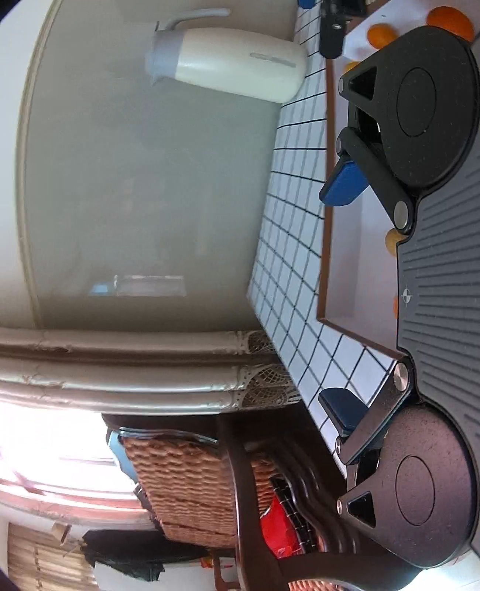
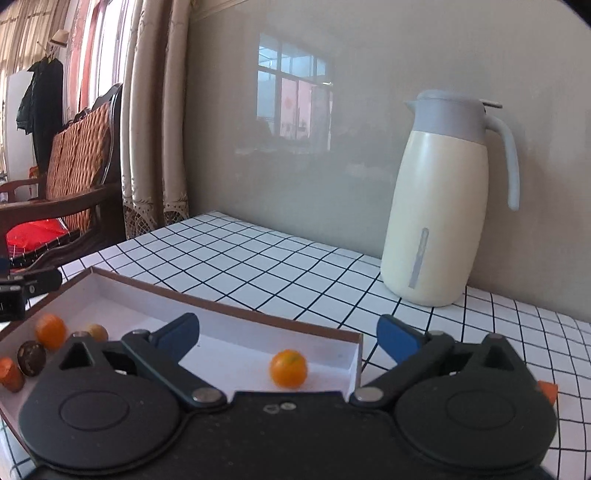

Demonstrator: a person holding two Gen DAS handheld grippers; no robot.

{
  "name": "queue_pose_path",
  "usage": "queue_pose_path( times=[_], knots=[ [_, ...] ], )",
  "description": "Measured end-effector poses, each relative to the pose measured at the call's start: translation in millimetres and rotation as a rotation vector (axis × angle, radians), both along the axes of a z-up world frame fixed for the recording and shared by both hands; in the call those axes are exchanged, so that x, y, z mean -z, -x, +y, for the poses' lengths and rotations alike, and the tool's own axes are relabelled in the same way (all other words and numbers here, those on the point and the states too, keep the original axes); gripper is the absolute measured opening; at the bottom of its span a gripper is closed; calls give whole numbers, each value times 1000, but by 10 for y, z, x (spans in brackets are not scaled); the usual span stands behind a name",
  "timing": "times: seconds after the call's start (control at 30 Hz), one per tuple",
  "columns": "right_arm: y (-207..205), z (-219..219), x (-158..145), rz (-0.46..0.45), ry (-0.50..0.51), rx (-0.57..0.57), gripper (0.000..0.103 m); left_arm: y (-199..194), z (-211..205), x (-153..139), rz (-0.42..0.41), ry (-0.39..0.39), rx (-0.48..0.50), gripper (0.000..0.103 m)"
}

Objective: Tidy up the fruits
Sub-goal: 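Open the left tool releasing its orange while the right tool releases its orange into the box, then withdraw both open tools from the box toward the carrot chunks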

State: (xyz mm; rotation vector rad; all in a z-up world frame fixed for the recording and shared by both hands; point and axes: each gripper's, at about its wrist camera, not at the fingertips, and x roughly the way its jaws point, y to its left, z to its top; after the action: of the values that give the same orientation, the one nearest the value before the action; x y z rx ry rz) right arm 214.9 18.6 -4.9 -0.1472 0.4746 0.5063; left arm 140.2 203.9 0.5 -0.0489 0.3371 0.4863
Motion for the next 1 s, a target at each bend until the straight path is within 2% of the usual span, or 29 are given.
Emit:
queue_pose_path(
  times=[0.43, 0.7, 1.0],
  knots=[
    [13, 3, 8, 12, -17, 5, 97, 6, -41, 4, 18, -7, 19, 103],
    [107, -84, -37, -5, 4, 12, 97, 30, -156, -48, -6, 0, 32, 103],
    [60, -594, -64, -6, 9, 149, 97, -36, -487, -105, -17, 10, 108, 103]
  ],
)
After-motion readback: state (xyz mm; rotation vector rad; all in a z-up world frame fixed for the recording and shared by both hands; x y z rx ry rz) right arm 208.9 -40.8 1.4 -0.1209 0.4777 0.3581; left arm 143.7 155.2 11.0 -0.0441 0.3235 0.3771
